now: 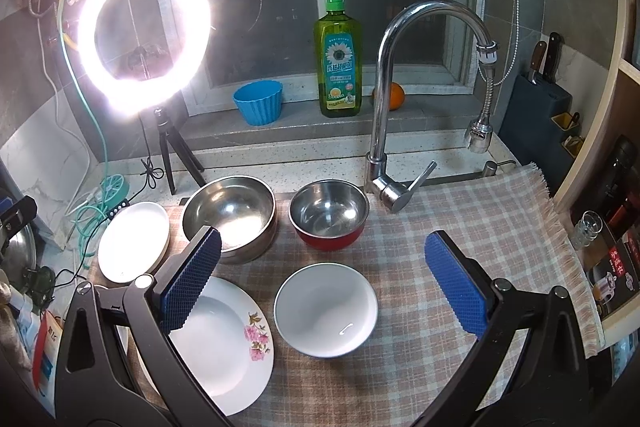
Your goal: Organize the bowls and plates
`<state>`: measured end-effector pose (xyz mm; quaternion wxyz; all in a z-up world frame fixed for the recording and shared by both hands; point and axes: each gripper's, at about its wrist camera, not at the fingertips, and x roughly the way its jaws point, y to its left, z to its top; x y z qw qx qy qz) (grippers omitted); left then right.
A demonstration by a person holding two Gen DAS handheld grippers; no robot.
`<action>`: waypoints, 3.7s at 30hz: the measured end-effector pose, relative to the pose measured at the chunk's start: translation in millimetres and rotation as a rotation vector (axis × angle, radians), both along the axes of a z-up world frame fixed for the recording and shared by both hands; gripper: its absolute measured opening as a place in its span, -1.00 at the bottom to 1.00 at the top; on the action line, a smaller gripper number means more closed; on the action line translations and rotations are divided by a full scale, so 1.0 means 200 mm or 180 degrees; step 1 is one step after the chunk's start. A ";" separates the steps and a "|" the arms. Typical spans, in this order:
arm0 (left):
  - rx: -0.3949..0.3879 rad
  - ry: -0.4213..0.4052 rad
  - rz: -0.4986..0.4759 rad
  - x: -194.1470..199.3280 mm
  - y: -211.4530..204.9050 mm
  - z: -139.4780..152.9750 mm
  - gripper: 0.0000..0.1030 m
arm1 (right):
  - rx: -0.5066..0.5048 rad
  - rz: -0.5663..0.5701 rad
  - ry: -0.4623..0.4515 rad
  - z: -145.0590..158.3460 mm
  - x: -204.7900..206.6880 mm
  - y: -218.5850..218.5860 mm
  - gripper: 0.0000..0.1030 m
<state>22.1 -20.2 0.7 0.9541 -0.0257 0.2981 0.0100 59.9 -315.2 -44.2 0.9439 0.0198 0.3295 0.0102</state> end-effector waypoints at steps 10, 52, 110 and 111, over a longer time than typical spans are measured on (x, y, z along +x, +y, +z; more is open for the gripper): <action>0.0012 -0.0007 -0.0005 -0.01 -0.01 0.00 0.96 | 0.0008 0.0010 0.0015 0.00 0.00 0.01 1.00; -0.0177 0.0933 -0.0299 0.11 0.15 -0.39 0.20 | -0.0168 0.0176 0.0233 -0.18 -0.05 0.03 1.00; -0.0628 0.2255 -0.0876 0.38 0.09 -0.91 -0.69 | 0.1193 0.0687 0.1851 -0.89 0.01 0.12 -0.68; -0.0626 0.2257 -0.0873 0.37 0.09 -0.91 -0.69 | 0.1183 0.0691 0.1856 -0.89 0.01 0.12 -0.68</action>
